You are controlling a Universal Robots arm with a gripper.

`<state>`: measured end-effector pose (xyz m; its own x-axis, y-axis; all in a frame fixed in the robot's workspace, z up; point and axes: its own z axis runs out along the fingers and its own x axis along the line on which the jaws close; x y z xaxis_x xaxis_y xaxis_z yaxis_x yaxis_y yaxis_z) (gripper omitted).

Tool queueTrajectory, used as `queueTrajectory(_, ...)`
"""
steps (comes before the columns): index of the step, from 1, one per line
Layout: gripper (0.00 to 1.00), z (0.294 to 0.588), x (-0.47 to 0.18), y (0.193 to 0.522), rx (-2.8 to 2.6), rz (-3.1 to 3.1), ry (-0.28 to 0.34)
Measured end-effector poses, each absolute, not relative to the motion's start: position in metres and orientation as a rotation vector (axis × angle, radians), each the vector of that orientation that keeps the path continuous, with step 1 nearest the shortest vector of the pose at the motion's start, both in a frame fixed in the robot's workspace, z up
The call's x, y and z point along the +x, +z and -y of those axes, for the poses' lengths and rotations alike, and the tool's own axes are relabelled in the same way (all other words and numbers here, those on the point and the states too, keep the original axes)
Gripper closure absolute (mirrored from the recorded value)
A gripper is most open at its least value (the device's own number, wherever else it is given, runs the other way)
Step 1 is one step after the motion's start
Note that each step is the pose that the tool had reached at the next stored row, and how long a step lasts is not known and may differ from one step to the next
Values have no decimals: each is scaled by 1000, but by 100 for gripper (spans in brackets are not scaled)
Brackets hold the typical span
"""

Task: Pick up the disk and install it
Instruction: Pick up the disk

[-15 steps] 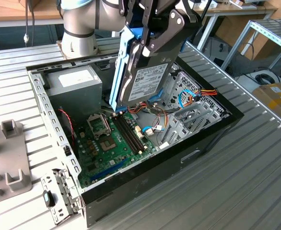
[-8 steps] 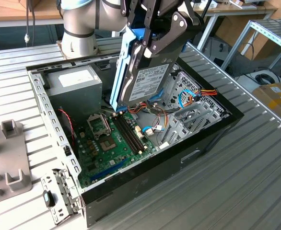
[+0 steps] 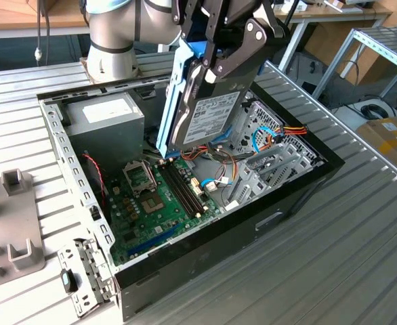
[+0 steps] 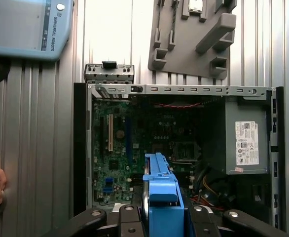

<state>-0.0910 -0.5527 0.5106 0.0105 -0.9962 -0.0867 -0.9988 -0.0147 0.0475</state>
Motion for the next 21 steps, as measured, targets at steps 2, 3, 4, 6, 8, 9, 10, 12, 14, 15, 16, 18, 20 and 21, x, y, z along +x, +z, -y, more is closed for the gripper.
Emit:
queueTrajectory(2,63,554,-91,510,-2214,-2186,148)
queueTrajectory(3,63,554,-91,510,-2214,-2186,148)
queueTrajectory(4,63,554,-91,510,-2214,-2186,148)
queueTrajectory(6,63,555,-90,510,-2214,-2186,148)
queueTrajectory(8,63,555,-90,510,-2214,-2186,148)
queueTrajectory(9,63,555,-90,510,-2214,-2186,148)
queueTrajectory(10,63,556,-90,510,-2214,-2186,148)
queueTrajectory(12,63,556,-90,510,-2214,-2186,148)
queueTrajectory(14,63,556,-89,509,-2214,-2186,148)
queueTrajectory(15,63,557,-89,509,-2214,-2186,148)
queueTrajectory(16,63,557,-89,509,-2214,-2186,148)
queueTrajectory(18,63,557,-88,509,-2214,-2186,148)
queueTrajectory(20,63,557,-88,509,-2214,-2186,148)
queueTrajectory(21,63,558,-88,509,-2214,-2186,148)
